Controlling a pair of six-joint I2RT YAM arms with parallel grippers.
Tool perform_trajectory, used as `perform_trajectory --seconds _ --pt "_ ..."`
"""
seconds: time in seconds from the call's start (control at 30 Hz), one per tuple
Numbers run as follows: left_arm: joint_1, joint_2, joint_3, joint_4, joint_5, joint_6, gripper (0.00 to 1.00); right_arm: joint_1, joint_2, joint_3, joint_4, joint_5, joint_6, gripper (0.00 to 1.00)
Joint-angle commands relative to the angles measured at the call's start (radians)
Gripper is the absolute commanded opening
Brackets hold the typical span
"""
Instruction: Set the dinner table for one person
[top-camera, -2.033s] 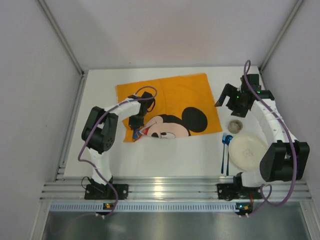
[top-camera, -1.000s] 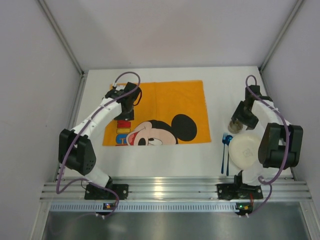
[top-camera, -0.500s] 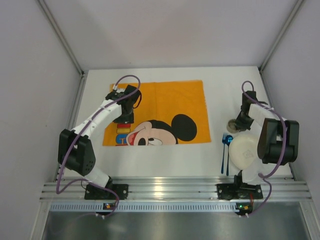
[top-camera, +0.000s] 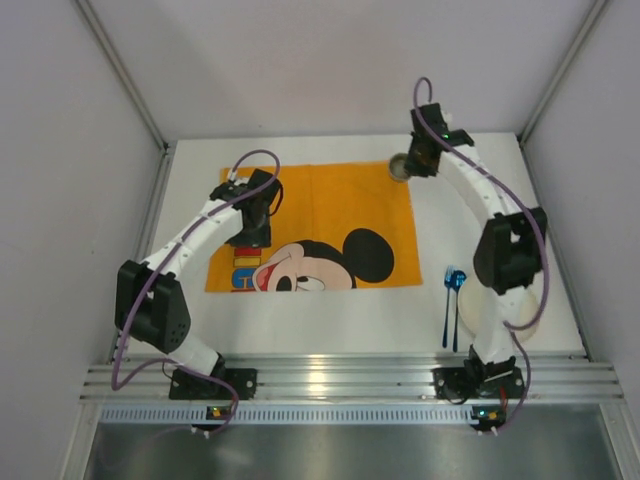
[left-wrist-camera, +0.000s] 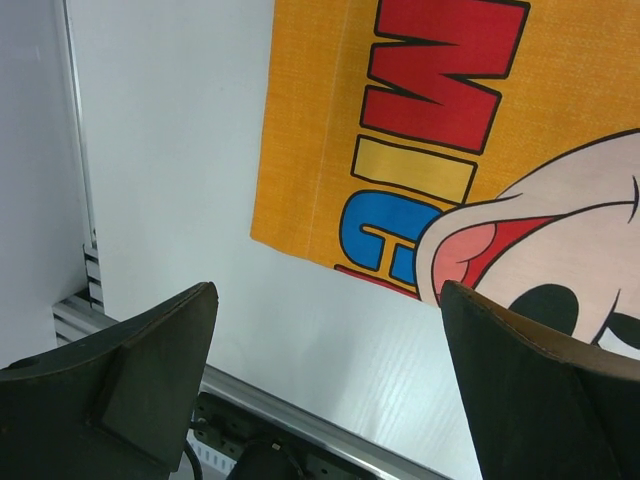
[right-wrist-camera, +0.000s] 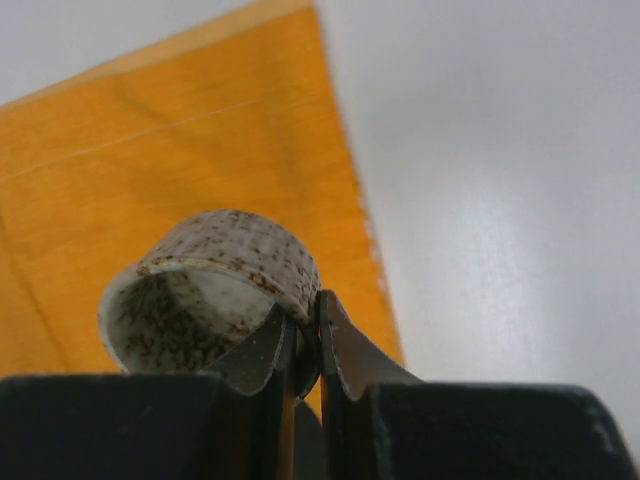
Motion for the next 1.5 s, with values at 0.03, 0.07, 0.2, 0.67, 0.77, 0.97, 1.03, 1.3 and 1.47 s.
perform_trajectory --seconds 0.03,0.07,0.2,0.67,0.77,0.97,1.03,1.3,1.47 --pt "0.0 -0.069 0.012 0.003 0.028 0.006 0.99 0.09 0.336 0.369 -0.201 0.016 0.053 0.0" --pt "0.0 -0.081 0.009 0.001 0.028 0.004 0.99 0.094 0.394 0.453 -0.248 0.03 0.072 0.0" --pt "0.0 -0.118 -0.018 -0.02 0.023 -0.004 0.99 0.1 0.573 0.722 -0.322 0.05 0.112 0.0" --pt "0.01 -0.164 -0.054 -0.027 0.014 -0.002 0.99 0.12 0.539 0.675 -0.247 0.065 0.095 0.7" --pt "0.01 -0.167 -0.057 -0.016 0.026 0.006 0.99 0.119 0.448 0.638 -0.205 0.082 0.064 0.79" --pt "0.01 -0.172 -0.077 0.018 0.049 0.038 0.99 0.058 0.106 0.393 -0.139 0.15 -0.003 0.9" --pt "0.01 -0.175 -0.091 0.032 0.07 0.052 0.99 -0.023 -0.09 0.142 -0.089 0.11 0.003 0.9" --pt "0.004 -0.155 -0.154 0.122 0.181 0.078 0.99 -0.503 -0.581 -0.684 0.031 -0.189 0.047 0.92" --pt "-0.002 -0.132 -0.146 0.133 0.222 0.098 0.99 -0.717 -0.692 -0.926 0.007 -0.271 0.058 0.93"
